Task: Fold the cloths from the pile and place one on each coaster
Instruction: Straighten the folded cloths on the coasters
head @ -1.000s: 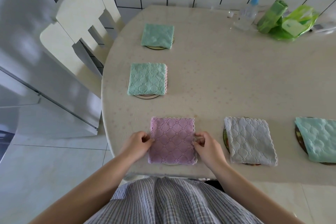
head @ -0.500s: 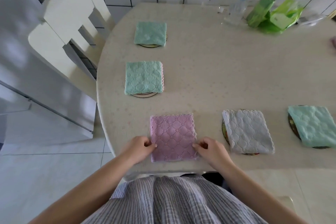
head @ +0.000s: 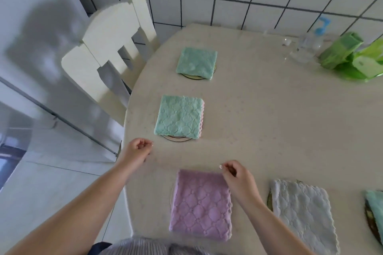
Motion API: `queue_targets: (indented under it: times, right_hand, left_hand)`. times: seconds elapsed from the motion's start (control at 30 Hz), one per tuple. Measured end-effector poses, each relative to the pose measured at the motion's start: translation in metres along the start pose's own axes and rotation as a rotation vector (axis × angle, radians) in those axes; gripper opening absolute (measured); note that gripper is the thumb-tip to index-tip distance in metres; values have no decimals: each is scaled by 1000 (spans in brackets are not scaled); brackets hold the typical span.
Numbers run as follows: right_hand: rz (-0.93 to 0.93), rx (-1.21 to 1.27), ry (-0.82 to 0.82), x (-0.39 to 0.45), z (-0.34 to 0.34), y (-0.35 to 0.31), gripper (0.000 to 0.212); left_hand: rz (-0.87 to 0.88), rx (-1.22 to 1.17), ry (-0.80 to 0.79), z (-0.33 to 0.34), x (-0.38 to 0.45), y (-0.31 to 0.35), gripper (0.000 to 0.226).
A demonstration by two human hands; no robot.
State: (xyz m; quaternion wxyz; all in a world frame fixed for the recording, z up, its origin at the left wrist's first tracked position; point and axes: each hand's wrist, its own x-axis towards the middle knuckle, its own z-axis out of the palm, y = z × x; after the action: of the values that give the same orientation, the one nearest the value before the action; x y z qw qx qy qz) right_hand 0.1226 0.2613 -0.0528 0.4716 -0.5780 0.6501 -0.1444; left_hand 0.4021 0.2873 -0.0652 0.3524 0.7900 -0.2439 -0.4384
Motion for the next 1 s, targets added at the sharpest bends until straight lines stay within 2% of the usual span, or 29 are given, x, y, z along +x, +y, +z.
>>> queue_targets:
  times: [0.17, 0.3, 0.37, 0.6, 0.8, 1.0]
  right_hand:
    - [-47, 9, -82, 59, 11, -34, 7]
    - [-41, -6, -119, 92, 15, -55, 32]
    - [-55, -18, -120, 105, 15, -62, 37]
    - [-153, -160, -138, 131, 33, -69, 31]
    - [-212, -233, -139, 135, 41, -73, 36]
    - [-184, -219, -140, 137, 42, -71, 39]
  left_hand:
    - [-22, -47, 38, -2, 33, 25, 3]
    - [-33, 1, 55, 3, 59, 37, 3]
    - [-37, 61, 66, 7, 73, 41, 2]
    - [62, 383, 56, 18, 98, 61, 12]
    - [12, 443, 53, 17, 103, 63, 16]
    - [27, 360, 47, 15, 102, 59, 16]
